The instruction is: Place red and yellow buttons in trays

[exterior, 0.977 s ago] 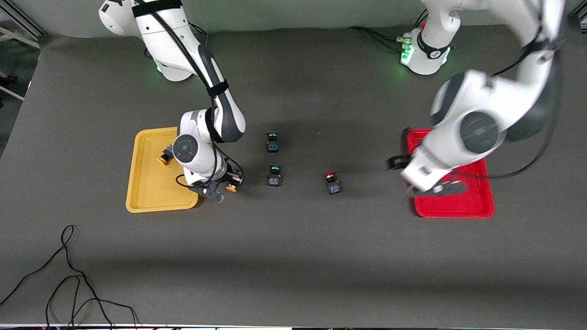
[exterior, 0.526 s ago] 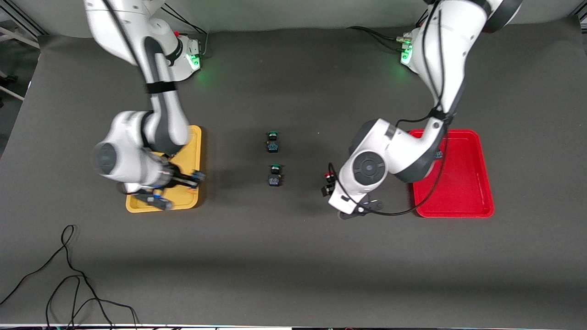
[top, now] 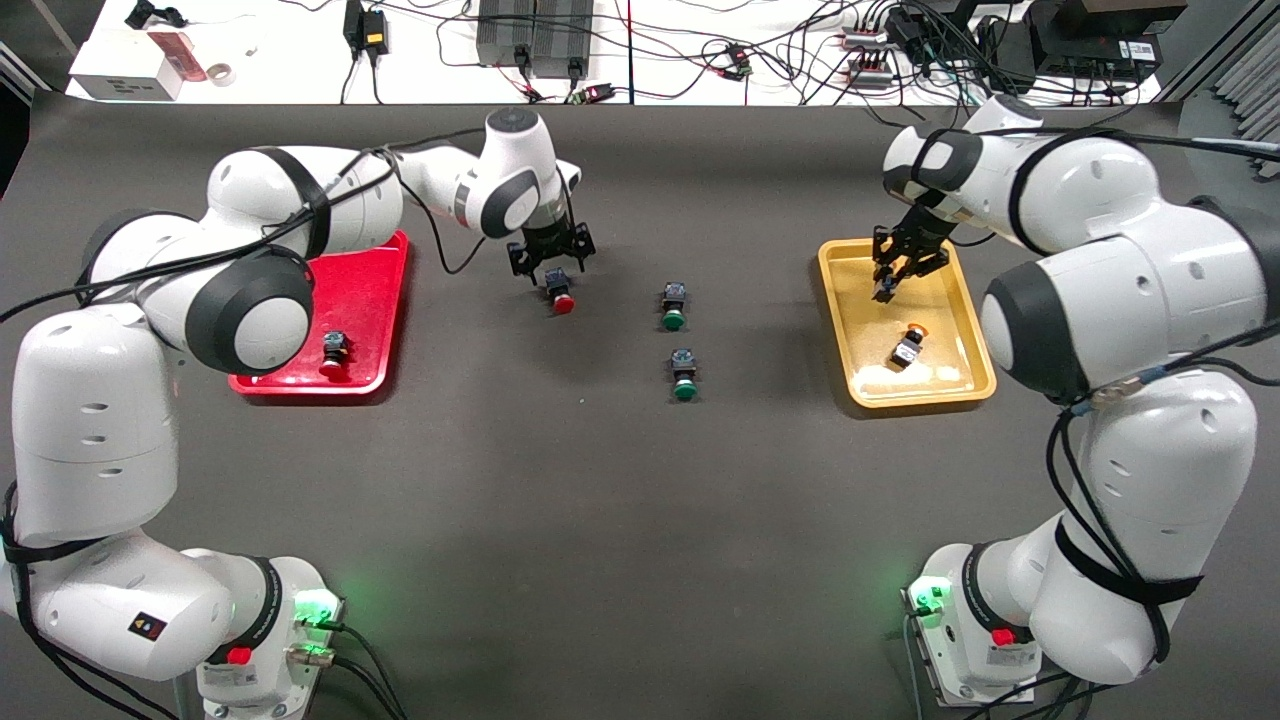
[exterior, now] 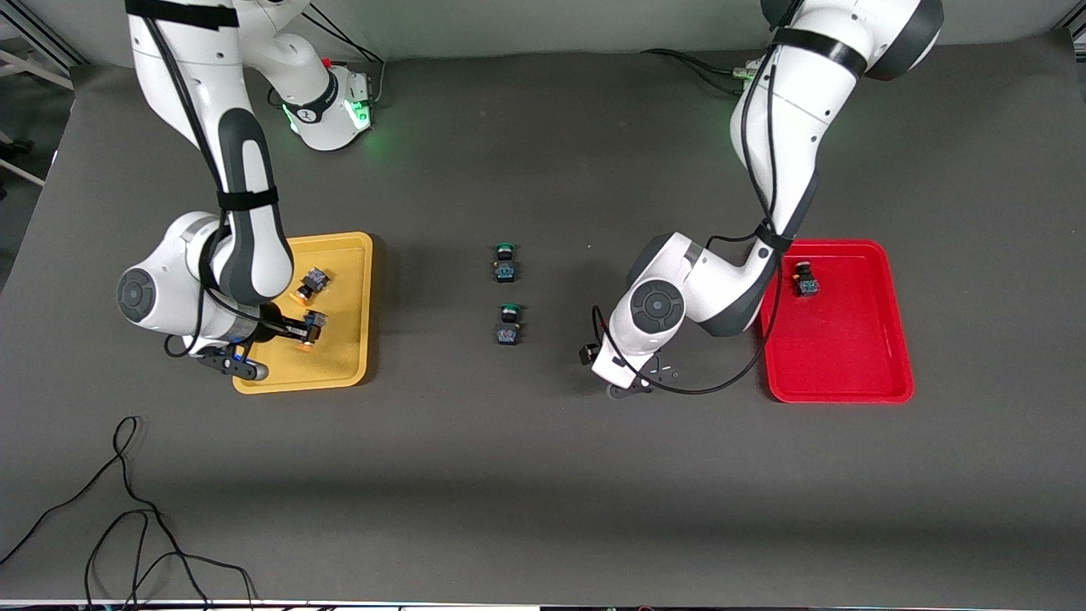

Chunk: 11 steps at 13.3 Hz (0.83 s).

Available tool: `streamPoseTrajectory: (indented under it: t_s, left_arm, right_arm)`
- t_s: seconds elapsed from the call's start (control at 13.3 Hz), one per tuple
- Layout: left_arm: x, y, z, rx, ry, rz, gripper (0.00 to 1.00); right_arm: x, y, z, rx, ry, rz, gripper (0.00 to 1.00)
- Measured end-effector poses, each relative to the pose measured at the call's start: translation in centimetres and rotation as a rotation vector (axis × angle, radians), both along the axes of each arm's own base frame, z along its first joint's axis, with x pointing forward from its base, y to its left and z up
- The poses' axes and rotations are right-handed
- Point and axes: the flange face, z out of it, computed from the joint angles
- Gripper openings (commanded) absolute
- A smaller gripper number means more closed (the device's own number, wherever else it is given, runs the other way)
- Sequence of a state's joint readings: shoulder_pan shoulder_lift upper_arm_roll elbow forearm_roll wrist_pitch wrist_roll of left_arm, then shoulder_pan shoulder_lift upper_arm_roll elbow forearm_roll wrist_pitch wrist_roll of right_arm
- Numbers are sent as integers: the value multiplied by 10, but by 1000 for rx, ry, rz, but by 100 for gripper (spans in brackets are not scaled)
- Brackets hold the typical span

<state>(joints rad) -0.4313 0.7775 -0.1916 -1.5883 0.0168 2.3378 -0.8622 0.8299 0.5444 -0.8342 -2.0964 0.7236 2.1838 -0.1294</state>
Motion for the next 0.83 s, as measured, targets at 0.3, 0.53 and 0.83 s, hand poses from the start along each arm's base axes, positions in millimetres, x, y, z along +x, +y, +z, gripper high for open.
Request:
streamPoseTrajectory:
  t_s: [0.3, 0.53, 0.83]
  left_arm:
    - [-5, 1, -5, 3, 3, -1, 0]
    - [2, 5, 13, 18, 12, 3, 0]
    - [36, 68, 132, 108, 114, -32, 0]
  right_arm:
    - [8, 14, 3, 4, -26, 13, 100]
    - [29, 13, 47, 40, -76, 31, 100]
    - [57, 10, 151, 97, -79, 115, 100]
